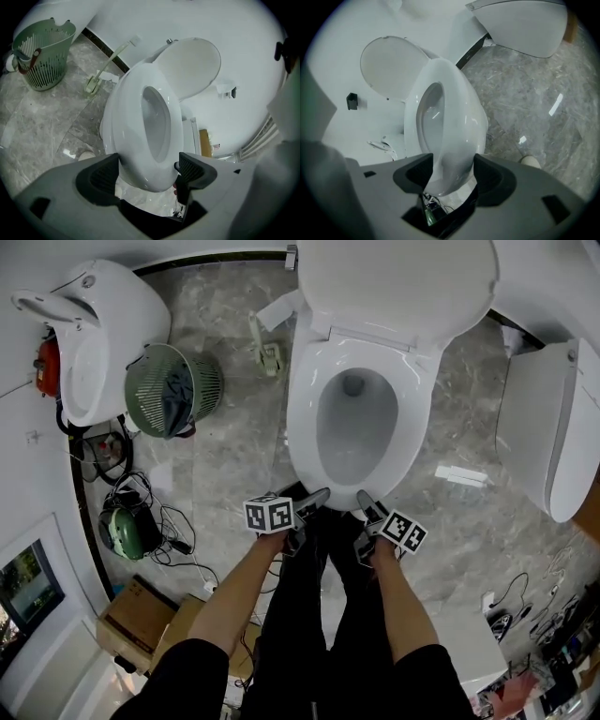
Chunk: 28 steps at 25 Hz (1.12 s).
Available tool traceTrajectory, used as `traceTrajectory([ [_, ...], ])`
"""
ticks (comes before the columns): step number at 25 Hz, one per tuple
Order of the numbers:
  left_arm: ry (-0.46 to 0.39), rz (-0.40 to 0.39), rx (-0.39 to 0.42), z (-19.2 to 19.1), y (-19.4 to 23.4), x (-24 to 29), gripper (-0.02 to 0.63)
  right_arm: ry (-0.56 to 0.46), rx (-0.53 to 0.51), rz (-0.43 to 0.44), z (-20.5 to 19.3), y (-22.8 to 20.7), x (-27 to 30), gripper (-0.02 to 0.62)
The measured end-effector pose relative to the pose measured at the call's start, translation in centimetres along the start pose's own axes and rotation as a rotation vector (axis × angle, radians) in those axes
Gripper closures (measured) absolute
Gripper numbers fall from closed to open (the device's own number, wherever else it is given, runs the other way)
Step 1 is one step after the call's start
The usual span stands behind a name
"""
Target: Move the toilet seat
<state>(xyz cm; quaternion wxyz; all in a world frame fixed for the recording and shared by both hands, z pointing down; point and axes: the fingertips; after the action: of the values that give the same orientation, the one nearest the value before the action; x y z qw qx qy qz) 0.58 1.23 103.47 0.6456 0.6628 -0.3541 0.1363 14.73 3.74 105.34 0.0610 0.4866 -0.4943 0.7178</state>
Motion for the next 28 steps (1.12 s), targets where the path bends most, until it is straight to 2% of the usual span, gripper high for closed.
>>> traceTrajectory([
  [10, 0.039, 0.0, 0.053, 1.4, -4.6, -4.1, 0.249, -0.003, 0.083, 0.044, 0.5, 4.8, -5.1, 0.337],
  [13, 0.038, -0.005, 0.052, 2.3, -6.3, -5.4, 0.265, -0.004, 0.112, 0.012, 1.0, 6.1, -6.7, 0.358],
  [14, 0.039, -0.009, 0.056, 2.5, -6.9, -5.8, 0.272, -0.003, 0.116, -0.009, 1.1, 6.4, -7.4, 0.388],
  [17, 0.054, -0.026, 0.08, 3.3, -8.6, -7.3, 0.29, -0.013, 0.143, -0.022, 1.6, 8.1, -9.0, 0.397],
  [22, 0.072, -0.052, 0.157, 5.3, -11.7, -9.4, 0.293, -0.03, 0.189, -0.008, 2.9, 11.6, -11.4, 0.408],
  [28, 0.112, -0.106, 0.321, 7.0, -15.4, -11.4, 0.29, -0.101, 0.308, 0.015, 4.9, 14.9, -14.5, 0.433],
])
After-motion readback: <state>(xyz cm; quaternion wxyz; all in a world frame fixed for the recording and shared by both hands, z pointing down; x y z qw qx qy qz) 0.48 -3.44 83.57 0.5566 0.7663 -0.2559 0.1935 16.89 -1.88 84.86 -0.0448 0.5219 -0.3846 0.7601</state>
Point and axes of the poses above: the fingertips, and each gripper's own axes: x forward along the fingers, y to its left, z out of its top, and after that the axes turned 2 degrees about x, right-handed
